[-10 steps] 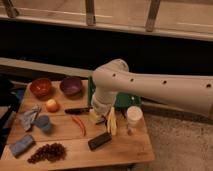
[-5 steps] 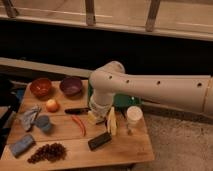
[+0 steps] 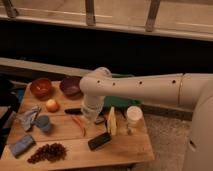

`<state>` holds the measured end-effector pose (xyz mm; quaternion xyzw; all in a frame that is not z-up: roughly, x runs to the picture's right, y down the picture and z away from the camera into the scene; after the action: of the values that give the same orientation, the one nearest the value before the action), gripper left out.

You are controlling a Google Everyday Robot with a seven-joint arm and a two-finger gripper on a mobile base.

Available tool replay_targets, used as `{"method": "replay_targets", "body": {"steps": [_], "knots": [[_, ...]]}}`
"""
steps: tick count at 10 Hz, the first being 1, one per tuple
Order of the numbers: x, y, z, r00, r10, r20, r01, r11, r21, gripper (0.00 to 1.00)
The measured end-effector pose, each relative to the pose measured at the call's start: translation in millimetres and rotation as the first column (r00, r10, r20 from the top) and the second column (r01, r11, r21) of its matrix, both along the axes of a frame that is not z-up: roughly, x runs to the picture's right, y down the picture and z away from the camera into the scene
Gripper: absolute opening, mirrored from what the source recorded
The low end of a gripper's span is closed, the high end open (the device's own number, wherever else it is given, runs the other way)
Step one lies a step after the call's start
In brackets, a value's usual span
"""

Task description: Wipe purple bowl with eraser

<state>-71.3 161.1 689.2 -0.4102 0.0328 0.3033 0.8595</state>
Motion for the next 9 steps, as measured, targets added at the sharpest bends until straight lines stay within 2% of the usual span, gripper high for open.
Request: {"method": "replay_targets", "body": {"steps": [1,2,4,7,9], "knots": [[-3,2,0.0,1.000,-0.013,0.020,0.013,0.9999,0.004,0.60],[-7,4,0.8,0.998,-0.028,0.056,0.027,0.9996,0.011,0.72],[-3,12,7.4,0.993,-0.029,0.111,0.027,0.9995,0.018,0.80],[10,22,18.3,0.981,-0.060,0.187,0.055,0.9980,0.030,0.80],[16,24,22.7,0.966,-0.102,0.236,0.093,0.9945,0.047,0.80]]}}
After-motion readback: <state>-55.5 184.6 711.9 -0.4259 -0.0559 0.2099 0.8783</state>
